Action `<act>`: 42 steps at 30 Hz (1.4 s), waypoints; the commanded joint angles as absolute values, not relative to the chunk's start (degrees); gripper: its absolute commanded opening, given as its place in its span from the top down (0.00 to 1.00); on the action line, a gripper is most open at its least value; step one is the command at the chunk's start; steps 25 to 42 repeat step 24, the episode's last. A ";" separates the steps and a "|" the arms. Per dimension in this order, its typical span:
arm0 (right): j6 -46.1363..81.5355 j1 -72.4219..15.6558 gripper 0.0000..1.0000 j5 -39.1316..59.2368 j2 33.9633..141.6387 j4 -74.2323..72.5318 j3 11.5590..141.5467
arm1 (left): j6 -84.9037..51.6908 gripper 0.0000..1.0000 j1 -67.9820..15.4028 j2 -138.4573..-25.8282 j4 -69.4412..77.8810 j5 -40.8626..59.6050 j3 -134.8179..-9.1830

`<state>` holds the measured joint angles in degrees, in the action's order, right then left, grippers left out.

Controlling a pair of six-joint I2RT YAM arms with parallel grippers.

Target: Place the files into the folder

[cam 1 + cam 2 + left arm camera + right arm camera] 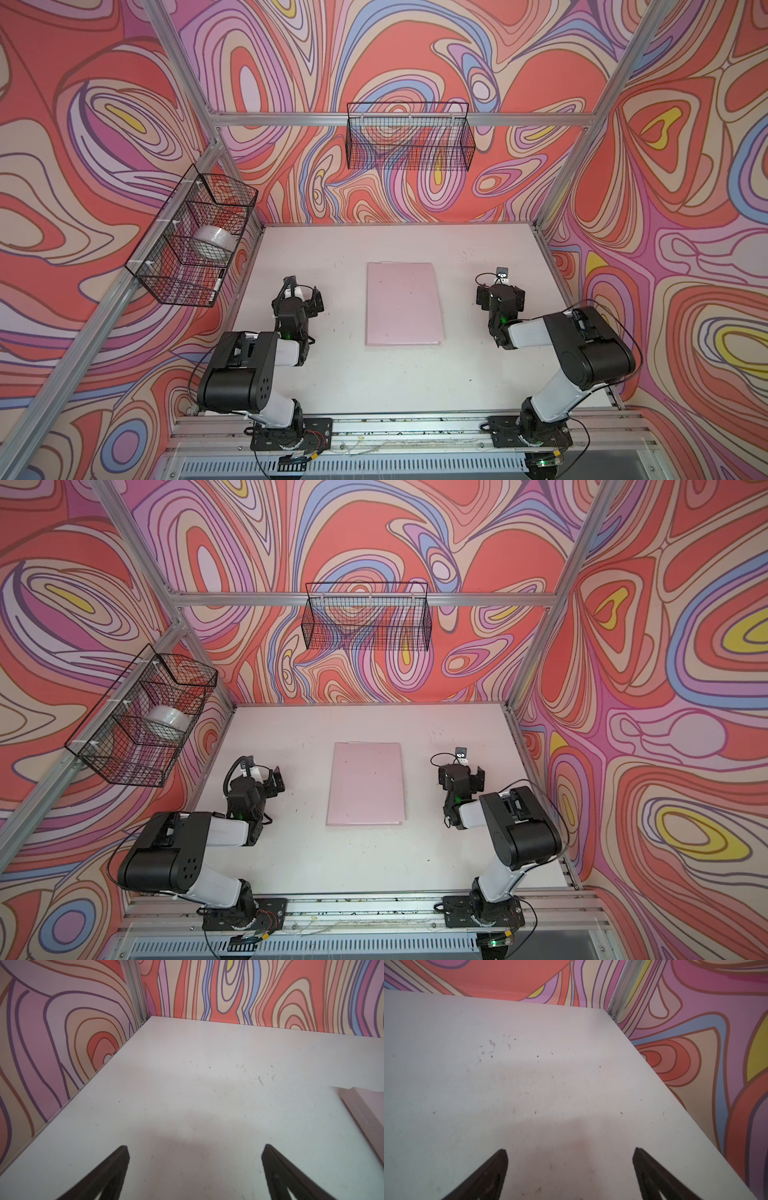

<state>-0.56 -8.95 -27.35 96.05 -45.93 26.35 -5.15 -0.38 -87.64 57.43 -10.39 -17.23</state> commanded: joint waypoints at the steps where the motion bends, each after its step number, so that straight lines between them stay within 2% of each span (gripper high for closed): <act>1: 0.30 -5.08 0.02 -17.37 95.61 -51.11 27.74 | -4.40 0.00 -0.18 -87.98 57.11 -9.62 -18.08; 4: 2.81 -2.02 0.01 -13.24 96.38 -46.07 30.94 | -4.06 0.00 -0.18 -88.06 54.75 -8.99 -19.36; 8: 2.63 -2.10 0.02 -14.13 96.17 -49.37 29.15 | -4.04 0.00 -0.18 -88.08 54.66 -8.89 -19.42; 17: 2.74 -2.05 0.01 -13.82 96.96 -46.86 30.78 | -4.04 0.00 -0.23 -88.07 54.59 -8.81 -19.42; 20: 1.88 -0.71 0.01 -6.18 97.56 -43.51 32.80 | -4.04 0.00 -0.21 -88.07 54.58 -8.88 -19.42; 42: 1.35 -0.70 0.02 -6.28 96.53 -46.06 31.04 | -4.04 0.00 -0.25 -87.98 54.67 -8.92 -19.36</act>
